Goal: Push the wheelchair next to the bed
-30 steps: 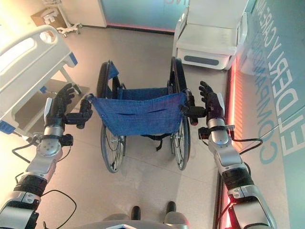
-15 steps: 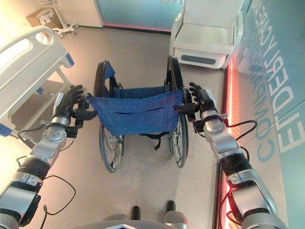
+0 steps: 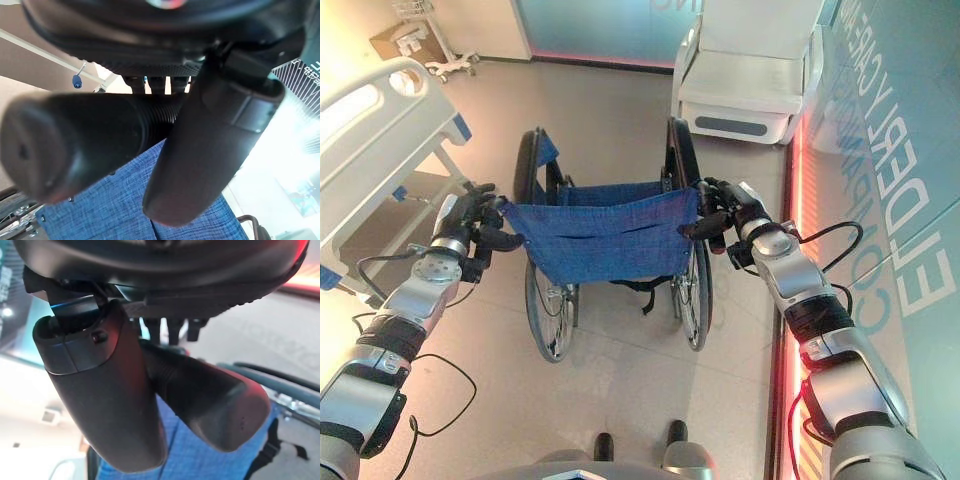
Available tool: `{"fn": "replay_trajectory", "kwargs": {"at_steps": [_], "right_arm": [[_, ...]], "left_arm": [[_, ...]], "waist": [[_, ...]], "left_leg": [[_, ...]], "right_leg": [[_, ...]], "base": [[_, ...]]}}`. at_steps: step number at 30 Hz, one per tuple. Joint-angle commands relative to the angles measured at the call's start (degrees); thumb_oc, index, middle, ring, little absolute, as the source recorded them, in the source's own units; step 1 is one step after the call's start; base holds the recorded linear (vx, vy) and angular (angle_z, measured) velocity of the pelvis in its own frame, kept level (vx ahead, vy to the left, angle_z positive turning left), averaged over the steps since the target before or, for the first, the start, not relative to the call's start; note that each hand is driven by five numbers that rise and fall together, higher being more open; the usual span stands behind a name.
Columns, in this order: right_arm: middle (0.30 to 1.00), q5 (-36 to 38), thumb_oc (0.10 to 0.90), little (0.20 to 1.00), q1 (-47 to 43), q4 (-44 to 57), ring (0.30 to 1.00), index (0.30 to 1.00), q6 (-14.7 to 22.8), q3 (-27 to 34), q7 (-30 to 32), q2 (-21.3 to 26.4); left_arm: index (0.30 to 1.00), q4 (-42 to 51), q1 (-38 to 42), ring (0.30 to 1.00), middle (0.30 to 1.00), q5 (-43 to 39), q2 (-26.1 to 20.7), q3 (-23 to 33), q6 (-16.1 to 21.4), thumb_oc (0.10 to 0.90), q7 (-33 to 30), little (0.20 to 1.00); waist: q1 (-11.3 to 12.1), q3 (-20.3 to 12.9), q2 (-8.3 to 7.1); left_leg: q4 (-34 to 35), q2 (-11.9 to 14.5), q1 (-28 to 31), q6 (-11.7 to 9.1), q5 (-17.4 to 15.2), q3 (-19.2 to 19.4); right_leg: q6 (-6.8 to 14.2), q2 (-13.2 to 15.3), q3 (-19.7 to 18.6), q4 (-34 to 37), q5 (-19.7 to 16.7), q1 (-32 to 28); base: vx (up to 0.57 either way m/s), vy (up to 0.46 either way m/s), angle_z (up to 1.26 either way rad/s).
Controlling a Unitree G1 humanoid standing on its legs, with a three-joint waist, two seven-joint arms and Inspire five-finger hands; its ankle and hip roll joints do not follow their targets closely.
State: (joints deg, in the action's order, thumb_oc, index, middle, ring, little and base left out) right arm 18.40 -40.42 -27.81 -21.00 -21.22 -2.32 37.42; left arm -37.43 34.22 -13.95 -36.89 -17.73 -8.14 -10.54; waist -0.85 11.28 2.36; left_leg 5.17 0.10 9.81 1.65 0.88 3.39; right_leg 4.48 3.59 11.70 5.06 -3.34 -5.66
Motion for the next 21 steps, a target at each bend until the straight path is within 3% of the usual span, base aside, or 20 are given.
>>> {"fn": "replay_trajectory", "kwargs": {"at_steps": [1, 13, 21], "right_arm": [[0.9, -1.62, 0.8, 0.9, -0.8, -4.65, 0.9, 0.9, -1.84, -3.96, -2.94, 5.47], [0.9, 4.78, 0.8, 0.9, 1.67, -9.74, 0.9, 0.9, -4.16, -2.18, -6.86, 3.79], [0.9, 3.67, 0.8, 0.9, 3.4, -7.13, 0.9, 0.9, -7.69, -0.68, -4.84, 4.98]], "left_arm": [[0.9, -8.18, 4.42, 0.9, 0.9, 0.81, -8.83, 1.28, -2.64, 0.8, -3.15, 0.9], [0.9, -10.3, 1.8, 0.9, 0.9, -3.98, -7.14, 3.96, -7.46, 0.8, -5.51, 0.9], [0.9, -7.95, -0.24, 0.9, 0.9, 3.33, -8.44, 3.6, -13.45, 0.8, -2.69, 0.9]], "waist": [[1.14, -0.69, -2.26], [1.94, -0.49, -2.9], [2.16, 0.2, -2.94]], "left_leg": [[-3.6, -2.38, -2.63, -0.36, -3.74, 1.29], [-4.14, -2.63, -2.74, -0.2, -3.87, 0.6], [-4.41, -2.74, -3.08, -0.15, -3.85, 0.41]], "right_leg": [[-1.44, 0.12, 0.59, -6.22, 6.58, -0.71], [-1.56, 0.13, 1.23, -6.61, 6.85, -0.96], [-1.34, 0.15, 1.41, -7.02, 6.82, -0.65]], "base": [[0.0, 0.0, 0.0], [0.0, 0.0, 0.0], [0.0, 0.0, 0.0]]}}
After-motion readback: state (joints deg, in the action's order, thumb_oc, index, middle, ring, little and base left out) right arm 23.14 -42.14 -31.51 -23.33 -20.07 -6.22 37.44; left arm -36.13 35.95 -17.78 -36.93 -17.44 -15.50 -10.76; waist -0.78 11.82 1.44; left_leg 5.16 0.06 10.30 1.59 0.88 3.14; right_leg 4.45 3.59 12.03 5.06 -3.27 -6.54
